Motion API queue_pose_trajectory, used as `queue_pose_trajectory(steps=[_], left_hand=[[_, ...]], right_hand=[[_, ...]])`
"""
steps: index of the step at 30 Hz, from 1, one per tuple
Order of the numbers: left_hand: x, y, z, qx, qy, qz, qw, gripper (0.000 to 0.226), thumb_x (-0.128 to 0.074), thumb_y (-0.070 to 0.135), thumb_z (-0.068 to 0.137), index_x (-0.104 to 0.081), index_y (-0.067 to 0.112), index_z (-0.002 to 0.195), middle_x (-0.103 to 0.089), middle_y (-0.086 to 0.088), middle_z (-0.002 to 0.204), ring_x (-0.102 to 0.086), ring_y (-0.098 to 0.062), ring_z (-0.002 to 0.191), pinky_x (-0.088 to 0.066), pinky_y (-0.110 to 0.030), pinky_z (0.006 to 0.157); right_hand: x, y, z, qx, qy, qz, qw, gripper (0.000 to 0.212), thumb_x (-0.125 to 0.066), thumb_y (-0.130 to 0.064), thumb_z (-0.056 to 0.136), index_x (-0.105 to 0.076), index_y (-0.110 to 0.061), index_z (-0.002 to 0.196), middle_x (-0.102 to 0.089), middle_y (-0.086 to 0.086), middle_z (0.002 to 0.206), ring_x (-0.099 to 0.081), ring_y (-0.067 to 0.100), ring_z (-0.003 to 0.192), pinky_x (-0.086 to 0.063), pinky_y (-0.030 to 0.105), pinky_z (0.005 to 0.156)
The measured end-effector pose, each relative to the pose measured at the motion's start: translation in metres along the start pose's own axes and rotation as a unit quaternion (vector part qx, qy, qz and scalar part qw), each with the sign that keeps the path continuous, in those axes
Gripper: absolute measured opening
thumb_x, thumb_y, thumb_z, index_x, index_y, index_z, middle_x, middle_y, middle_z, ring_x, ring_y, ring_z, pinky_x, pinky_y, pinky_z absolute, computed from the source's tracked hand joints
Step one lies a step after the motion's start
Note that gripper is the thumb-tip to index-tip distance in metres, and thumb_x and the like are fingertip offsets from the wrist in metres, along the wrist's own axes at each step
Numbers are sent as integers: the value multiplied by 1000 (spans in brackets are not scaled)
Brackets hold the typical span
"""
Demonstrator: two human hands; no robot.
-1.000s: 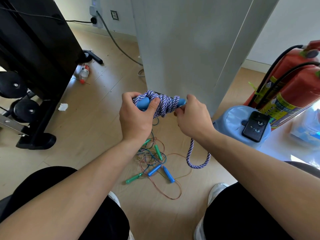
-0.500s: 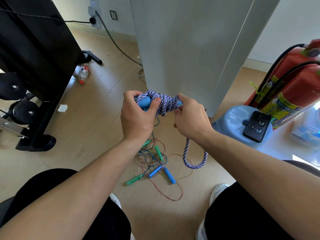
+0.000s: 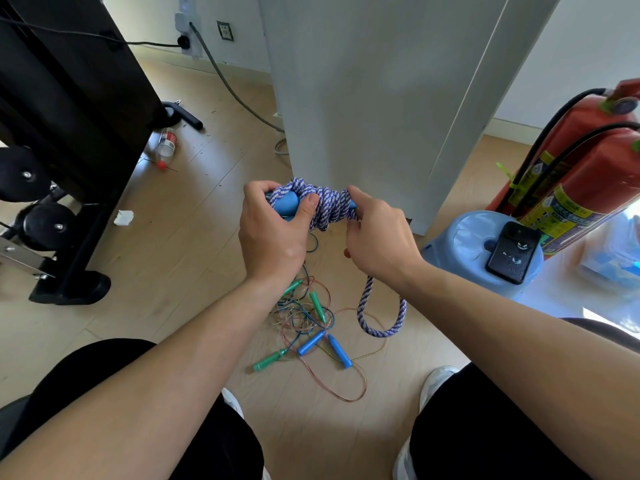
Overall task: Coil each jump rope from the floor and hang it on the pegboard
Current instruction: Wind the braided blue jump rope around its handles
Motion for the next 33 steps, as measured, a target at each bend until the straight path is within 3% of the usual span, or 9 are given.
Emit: queue_pose_trajectory(steps=[5, 9, 11, 15, 21, 24, 29, 31, 33], left_hand=[[0, -8, 1, 70, 2, -29, 997, 46, -78, 45, 81, -44, 23, 104, -55, 14, 88, -58, -9, 77, -48, -30, 72], [-1, -13, -5, 128, 8, -82, 988, 57, -71, 65, 70, -43, 29, 103, -64, 4, 91, -68, -27, 75, -58, -51, 70], [-1, -13, -5, 136, 6, -88, 987, 57, -69, 68, 67, -43, 30, 101, -65, 3, 92, -69, -30, 75, -58, -53, 67], [-3, -15, -7, 136, 4, -74, 988, 51, -73, 59, 73, -42, 29, 101, -64, 1, 92, -68, -31, 72, -57, -52, 65], [-7, -11, -6, 120, 17, -61, 991, 47, -78, 46, 80, -43, 23, 103, -64, -1, 97, -65, -24, 84, -55, -45, 77], [-7, -10, 1, 96, 10, -54, 994, 48, -77, 47, 80, -43, 23, 104, -63, -2, 100, -64, -25, 87, -53, -40, 77], [-6, -15, 4, 59, -17, -9, 998, 46, -78, 43, 81, -42, 25, 104, -59, 0, 102, -60, -23, 90, -50, -36, 77], [-4, -16, 6, 48, -17, -4, 999, 46, -78, 44, 81, -42, 27, 104, -60, 0, 103, -60, -23, 90, -52, -39, 78], [-2, -15, 8, 40, -16, 2, 999, 46, -78, 44, 82, -43, 26, 105, -60, 1, 103, -60, -21, 89, -53, -39, 78]], right_hand=[[6, -6, 0, 64, -14, -21, 998, 60, -42, -6, 86, -49, -27, 142, -72, 7, 117, -70, 31, 80, -59, 41, 77], [11, -11, 2, 83, -11, 3, 997, 61, -45, -3, 80, -58, -29, 133, -76, 6, 101, -70, 24, 68, -59, 38, 76], [11, -14, 2, 99, -20, -17, 995, 57, -44, -3, 78, -61, -29, 126, -76, 6, 93, -68, 23, 63, -59, 38, 71], [11, -16, -1, 104, -22, -44, 993, 49, -46, -3, 79, -64, -20, 121, -75, 9, 95, -68, 31, 85, -58, 40, 72], [2, -13, 5, 100, -5, -58, 993, 40, -48, -6, 78, -65, -16, 113, -70, 7, 78, -52, 25, 57, -53, 37, 59], [2, -13, 6, 104, 4, -36, 994, 46, -48, -5, 80, -63, -20, 121, -75, 9, 93, -57, 26, 58, -55, 38, 60], [-10, 0, 9, 98, -66, -80, 990, 17, -53, -12, 89, -43, -25, 92, -62, 1, 74, -54, 31, 68, -39, 32, 56], [-12, 1, 8, 84, -63, -62, 993, 21, -56, -15, 91, -46, -23, 106, -66, 2, 82, -61, 30, 71, -48, 35, 59], [-11, -2, 5, 66, -48, -29, 996, 41, -58, -17, 93, -41, -25, 129, -70, 4, 92, -67, 25, 69, -58, 41, 64]])
Point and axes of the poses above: each hand's wrist, its own z-axis towards the middle knuckle, its own x-axis out of the back of the hand, y = z × x, the point moved 2 cm from there along z, towards the middle knuckle
